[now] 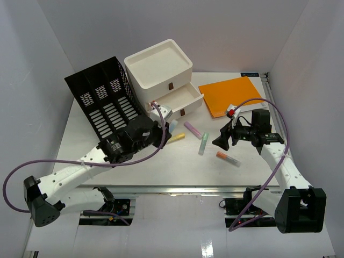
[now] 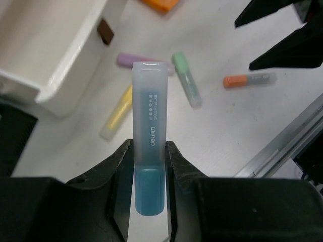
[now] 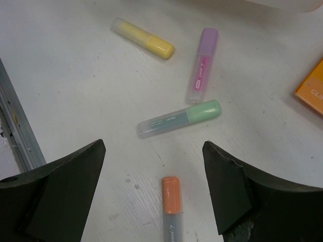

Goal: Organize the desk

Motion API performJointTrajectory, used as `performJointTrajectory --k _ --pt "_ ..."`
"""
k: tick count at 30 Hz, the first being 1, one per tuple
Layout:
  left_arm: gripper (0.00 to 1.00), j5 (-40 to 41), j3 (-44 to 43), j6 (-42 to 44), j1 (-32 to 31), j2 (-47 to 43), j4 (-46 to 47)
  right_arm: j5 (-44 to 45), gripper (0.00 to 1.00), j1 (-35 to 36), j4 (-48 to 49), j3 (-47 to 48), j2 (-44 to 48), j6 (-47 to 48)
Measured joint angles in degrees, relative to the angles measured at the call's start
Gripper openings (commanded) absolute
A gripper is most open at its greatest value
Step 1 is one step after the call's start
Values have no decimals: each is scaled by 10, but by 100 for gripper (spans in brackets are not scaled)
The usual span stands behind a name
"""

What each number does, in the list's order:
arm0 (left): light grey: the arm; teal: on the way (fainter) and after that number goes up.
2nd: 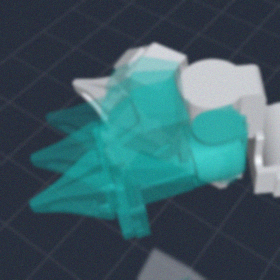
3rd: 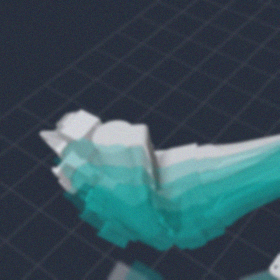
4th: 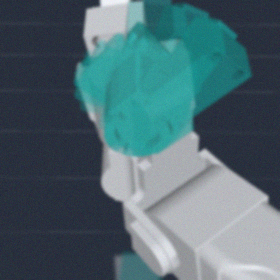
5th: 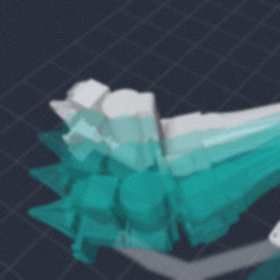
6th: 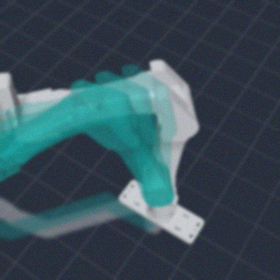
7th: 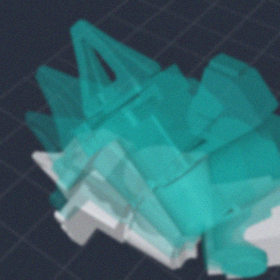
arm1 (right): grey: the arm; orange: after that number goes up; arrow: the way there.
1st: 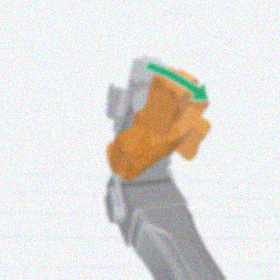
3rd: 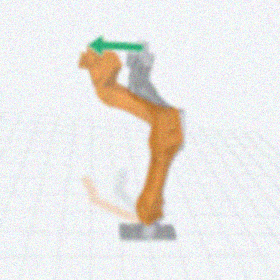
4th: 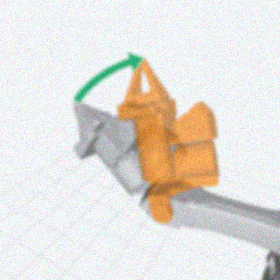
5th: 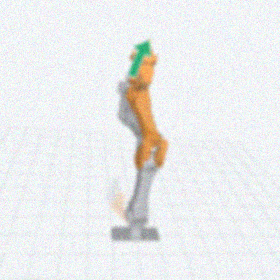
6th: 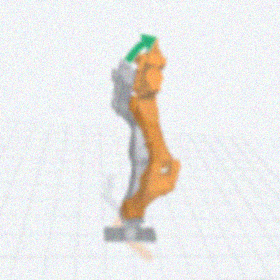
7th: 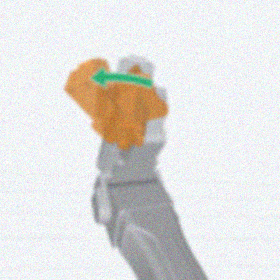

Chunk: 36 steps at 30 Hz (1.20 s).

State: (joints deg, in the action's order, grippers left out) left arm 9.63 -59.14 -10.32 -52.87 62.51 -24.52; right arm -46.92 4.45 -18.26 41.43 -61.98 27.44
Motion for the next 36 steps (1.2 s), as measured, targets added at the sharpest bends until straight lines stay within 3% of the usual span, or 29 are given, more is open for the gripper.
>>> performJointTrajectory --k 3,9,14,15,18,20,22,32,34,36 --pt "1 -53 -77 95 40 51 13 -1 84 -3 0 0 1 0" --pt "15 -143 -207 221 152 219 32 -2 84 -7 0 0 5 3" --pt "21 -162 -276 277 177 332 23 -1 84 -8 0 0 5 5" --pt "25 -164 -295 285 178 352 21 -1 84 -9 0 0 5 6" --pt "58 -168 -346 303 180 404 22 -1 84 -9 0 0 5 7" --pt "73 -169 -356 307 182 416 24 -1 84 -9 0 0 5 9" --pt "81 -168 -361 310 185 423 23 0 84 -10 0 0 5 10" --pt "84 -160 -349 273 188 409 29 3 84 -10 -16 0 -10 56" --pt "98 -165 -317 251 189 381 37 8 83 -7 -42 2 -23 96" --pt "98 -181 -241 223 189 317 56 41 83 8 -82 11 -45 145"
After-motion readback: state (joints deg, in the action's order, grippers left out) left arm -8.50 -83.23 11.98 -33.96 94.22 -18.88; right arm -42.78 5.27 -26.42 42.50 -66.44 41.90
